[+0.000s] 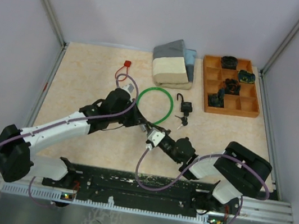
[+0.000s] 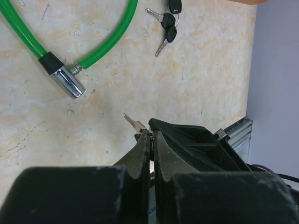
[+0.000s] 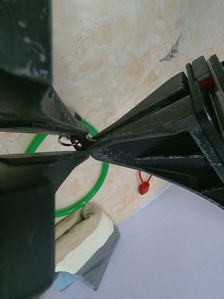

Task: Unlock with the key
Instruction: Pick up the key from the center of the board.

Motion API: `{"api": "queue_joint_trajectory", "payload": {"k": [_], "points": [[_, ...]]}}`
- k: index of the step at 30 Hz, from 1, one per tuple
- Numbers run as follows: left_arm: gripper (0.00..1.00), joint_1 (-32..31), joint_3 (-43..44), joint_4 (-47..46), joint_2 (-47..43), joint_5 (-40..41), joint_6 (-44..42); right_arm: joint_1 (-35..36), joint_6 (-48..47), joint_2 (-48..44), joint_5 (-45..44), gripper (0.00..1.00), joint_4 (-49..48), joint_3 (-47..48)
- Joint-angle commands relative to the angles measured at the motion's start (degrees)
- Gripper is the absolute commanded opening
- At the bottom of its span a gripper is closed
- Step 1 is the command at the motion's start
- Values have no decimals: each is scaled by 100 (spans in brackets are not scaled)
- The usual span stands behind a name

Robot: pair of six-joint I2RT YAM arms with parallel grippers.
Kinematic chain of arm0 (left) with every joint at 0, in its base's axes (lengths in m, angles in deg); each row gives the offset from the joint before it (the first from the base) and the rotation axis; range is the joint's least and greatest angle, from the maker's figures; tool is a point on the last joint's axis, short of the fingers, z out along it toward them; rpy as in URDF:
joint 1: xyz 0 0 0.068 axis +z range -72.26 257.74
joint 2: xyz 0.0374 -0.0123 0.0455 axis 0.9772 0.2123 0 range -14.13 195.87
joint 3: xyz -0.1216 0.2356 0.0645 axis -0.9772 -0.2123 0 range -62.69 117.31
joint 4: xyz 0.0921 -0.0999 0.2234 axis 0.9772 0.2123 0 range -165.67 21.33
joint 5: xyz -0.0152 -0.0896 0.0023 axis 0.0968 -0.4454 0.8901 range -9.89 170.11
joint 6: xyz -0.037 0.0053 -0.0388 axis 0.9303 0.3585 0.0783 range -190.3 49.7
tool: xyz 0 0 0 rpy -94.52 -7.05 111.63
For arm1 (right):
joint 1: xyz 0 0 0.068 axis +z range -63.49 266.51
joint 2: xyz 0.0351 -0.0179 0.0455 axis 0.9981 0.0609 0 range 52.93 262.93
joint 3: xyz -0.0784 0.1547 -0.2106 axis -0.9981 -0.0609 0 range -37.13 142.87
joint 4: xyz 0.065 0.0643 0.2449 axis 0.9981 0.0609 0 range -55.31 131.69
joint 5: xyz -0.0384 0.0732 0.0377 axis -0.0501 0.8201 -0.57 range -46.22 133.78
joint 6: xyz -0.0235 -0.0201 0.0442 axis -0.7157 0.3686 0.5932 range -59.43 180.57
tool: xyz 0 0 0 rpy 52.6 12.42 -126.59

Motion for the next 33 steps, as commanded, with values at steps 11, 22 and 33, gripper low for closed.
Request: {"api": "queue_joint_trajectory", "payload": {"k": [11,22,33], "points": [[39,-20,-264,-279,-690,265,-246,-138,860,-369,593,0,-176,-165],[60,20,-878,-1393,-1672,150,-1822,-1412,2599,-1529,3384,0,1856,325],[60,85,-1407,-2888,-1663,-1034,-2401,-2326,4643,-1723,5227,0,1912,833]]}}
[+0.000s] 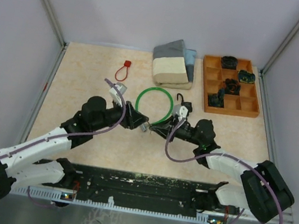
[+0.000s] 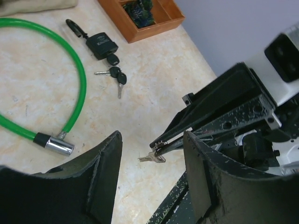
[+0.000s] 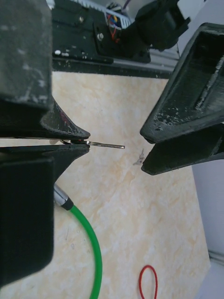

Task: Unlock with the key
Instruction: Pick up the key from the center of the board.

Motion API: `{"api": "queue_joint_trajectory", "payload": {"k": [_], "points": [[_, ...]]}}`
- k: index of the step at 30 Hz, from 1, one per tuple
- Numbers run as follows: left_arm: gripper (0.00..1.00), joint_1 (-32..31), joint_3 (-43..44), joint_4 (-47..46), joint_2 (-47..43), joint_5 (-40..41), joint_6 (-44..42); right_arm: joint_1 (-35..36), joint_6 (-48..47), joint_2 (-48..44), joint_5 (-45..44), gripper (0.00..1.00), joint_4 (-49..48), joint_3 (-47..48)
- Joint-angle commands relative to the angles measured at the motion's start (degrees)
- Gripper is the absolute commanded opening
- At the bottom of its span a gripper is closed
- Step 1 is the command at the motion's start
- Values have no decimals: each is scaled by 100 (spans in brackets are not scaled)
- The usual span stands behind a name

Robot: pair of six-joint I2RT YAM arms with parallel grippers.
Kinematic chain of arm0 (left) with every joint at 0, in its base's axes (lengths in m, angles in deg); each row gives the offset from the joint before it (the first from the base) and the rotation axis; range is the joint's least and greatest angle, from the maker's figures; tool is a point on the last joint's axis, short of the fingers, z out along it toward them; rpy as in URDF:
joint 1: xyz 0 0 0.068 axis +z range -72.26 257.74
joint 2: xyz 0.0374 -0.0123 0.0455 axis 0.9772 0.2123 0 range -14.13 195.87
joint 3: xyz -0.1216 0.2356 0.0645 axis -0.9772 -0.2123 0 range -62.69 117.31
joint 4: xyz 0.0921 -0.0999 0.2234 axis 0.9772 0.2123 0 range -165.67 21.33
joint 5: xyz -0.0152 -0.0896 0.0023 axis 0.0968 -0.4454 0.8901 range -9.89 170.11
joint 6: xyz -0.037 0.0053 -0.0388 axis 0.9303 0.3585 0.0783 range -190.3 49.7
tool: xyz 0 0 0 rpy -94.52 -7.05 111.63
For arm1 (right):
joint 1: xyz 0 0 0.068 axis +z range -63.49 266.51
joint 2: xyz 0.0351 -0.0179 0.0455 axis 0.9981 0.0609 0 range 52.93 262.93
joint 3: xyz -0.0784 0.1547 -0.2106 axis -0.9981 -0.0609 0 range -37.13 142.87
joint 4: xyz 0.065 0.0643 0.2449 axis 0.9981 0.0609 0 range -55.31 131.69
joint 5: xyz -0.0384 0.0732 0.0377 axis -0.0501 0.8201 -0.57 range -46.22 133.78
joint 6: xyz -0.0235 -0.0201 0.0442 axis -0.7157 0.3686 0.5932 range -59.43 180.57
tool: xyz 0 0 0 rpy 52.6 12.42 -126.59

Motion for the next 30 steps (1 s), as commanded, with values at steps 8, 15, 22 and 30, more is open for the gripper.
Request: {"api": "queue_joint_trajectory", "payload": {"k": [8,15,22,30], "points": [[55,112,-545,-1743,3,-1284,-59,-551,2853,423,1750,0,-2117,425],[46,132,-630,-2331,286,-1639,235,-597,3458,753,1904,0,-2854,420],[31,140,-654,-2738,639,-1959,510,-713,3495,760,1779,0,-2762,398],[0,141,-732,-2947,653,-1965,614,-733,3495,815,1644,0,-2725,394]]}}
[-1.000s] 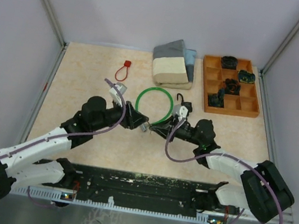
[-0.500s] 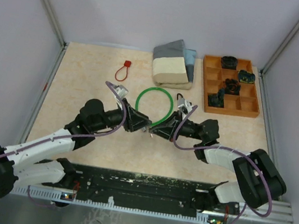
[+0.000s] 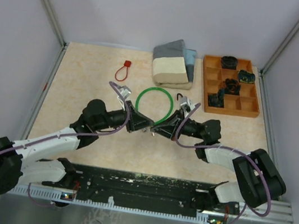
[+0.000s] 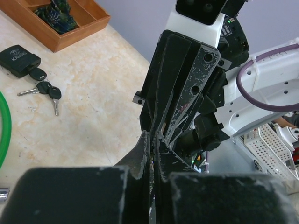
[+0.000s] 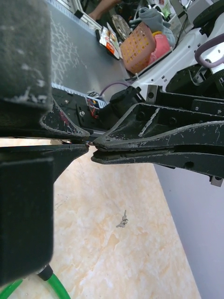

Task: Unlock with the key
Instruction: Pick up the key from the center of the board.

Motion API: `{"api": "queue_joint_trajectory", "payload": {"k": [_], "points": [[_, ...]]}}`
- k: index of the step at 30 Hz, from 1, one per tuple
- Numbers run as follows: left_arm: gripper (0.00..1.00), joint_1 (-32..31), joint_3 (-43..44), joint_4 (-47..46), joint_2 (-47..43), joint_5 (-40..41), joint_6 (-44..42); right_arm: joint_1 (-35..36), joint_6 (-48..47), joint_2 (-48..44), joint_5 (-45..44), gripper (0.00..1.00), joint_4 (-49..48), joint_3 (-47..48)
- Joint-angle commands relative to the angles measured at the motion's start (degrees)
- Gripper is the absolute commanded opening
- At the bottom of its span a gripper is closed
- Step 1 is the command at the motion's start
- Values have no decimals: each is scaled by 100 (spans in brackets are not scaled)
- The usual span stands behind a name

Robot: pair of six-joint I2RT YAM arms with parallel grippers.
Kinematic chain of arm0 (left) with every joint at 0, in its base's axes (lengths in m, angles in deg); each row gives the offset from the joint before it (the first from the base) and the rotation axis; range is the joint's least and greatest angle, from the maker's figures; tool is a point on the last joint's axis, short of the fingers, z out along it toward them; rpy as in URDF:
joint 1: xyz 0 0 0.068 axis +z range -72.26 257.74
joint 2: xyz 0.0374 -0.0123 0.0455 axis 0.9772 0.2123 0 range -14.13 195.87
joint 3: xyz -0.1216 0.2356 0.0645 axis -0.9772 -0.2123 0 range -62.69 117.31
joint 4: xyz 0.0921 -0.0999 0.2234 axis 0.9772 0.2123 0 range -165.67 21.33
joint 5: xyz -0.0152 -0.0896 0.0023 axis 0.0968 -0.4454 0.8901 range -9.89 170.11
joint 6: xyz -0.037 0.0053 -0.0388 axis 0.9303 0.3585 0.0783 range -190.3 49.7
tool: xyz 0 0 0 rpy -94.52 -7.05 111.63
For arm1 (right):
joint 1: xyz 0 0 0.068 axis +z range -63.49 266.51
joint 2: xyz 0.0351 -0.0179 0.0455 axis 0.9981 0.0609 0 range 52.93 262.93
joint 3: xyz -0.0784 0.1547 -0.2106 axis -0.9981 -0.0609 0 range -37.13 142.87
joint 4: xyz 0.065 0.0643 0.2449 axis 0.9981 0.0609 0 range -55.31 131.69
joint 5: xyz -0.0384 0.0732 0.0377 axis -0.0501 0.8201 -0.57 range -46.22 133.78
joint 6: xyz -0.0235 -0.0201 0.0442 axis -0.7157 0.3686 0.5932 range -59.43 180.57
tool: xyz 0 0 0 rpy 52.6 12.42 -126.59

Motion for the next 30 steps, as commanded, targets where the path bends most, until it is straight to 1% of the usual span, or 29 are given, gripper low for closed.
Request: {"api": "queue_joint_trajectory", "payload": {"k": [1,6,8,13,24,30], "points": [[0,38,-104,-395,-1,-114,94,-57,20,17,-115,3,-393,193],[0,34,-252,-676,-40,-61,158,-157,35,-201,-414,28,-497,6],[0,42,-301,-747,-73,14,178,-163,-15,-338,-588,34,-452,-75],[0,38,-339,-905,-140,72,219,-164,-56,-444,-706,36,-341,-122],[0,36,-515,-1346,-146,203,457,-159,889,141,-490,33,-1781,-216],[0,33,-502,-1456,-91,278,455,-67,1101,389,-427,31,-1984,-172]]}}
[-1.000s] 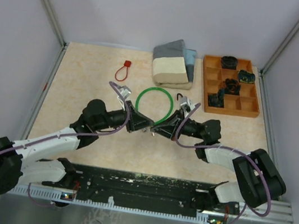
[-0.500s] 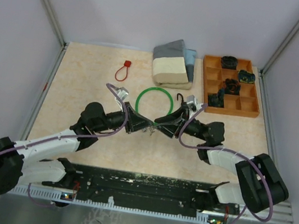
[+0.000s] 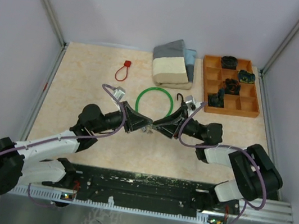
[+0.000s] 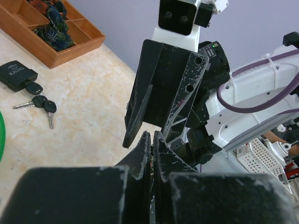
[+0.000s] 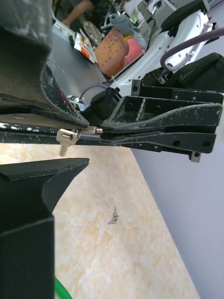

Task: Unlock with the key
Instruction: Pick up the key from the center of the board.

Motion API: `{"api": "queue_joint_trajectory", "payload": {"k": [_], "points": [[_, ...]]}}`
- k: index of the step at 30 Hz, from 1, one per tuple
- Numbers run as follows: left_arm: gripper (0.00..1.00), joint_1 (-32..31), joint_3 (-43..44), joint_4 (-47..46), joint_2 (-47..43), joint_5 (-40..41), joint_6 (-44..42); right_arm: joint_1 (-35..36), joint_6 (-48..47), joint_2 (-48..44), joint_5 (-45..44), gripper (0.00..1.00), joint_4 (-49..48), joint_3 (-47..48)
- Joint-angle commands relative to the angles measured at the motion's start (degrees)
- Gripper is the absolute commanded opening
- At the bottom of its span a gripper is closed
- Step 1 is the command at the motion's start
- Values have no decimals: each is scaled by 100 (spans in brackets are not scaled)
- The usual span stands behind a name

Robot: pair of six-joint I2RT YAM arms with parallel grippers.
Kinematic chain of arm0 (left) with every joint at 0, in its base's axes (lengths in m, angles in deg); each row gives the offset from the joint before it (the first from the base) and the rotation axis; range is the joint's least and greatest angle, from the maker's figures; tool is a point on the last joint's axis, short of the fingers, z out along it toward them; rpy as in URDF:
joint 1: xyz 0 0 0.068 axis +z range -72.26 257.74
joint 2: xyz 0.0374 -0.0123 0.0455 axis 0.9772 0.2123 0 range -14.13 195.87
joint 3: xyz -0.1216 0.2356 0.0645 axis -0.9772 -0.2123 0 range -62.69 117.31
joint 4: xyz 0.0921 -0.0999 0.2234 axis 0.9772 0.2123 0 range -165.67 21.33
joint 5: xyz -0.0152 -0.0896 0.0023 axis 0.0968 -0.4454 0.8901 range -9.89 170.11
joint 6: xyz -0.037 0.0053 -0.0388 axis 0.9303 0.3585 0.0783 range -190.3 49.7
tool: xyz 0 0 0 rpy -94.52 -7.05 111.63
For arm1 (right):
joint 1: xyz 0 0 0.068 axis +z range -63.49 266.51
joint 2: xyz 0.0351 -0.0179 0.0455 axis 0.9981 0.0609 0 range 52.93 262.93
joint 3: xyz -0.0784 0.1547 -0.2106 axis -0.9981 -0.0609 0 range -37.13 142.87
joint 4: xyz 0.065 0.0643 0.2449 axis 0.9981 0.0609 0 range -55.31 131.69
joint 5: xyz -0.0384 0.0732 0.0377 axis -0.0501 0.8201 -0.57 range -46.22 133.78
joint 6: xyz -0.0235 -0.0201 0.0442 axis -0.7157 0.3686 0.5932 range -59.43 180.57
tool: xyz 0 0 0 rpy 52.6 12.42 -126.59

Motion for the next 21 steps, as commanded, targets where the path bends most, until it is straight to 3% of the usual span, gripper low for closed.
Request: {"api": "queue_joint_trajectory", "payload": {"k": [1,16,21], "points": [[0,9,-21,-379,-45,109,35,83,268,127,77,31,-968,37],[0,7,-27,-531,160,-21,45,152,404,86,10,31,-1202,58],[0,7,-70,-611,143,-26,69,174,390,56,31,27,-1203,63]]}}
